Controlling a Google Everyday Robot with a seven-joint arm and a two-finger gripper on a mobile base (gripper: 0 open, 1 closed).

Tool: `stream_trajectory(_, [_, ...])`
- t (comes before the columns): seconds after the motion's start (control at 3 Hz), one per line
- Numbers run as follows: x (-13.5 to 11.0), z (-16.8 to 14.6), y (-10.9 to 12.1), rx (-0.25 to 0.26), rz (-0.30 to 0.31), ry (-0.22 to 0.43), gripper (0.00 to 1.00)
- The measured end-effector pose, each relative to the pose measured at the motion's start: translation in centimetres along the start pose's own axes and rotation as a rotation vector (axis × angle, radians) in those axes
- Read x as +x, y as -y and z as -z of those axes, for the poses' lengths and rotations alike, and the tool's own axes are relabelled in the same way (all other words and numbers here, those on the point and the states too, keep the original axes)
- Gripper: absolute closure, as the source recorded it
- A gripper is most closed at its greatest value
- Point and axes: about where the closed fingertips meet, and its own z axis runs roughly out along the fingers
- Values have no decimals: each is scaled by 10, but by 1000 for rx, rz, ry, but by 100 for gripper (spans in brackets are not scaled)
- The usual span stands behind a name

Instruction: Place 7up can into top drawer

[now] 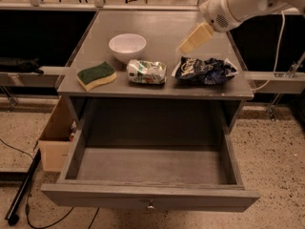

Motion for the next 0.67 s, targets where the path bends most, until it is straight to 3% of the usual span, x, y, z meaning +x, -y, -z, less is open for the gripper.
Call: stream_trajectory(0.67, [-1,-53,-36,-188,14,-22,0])
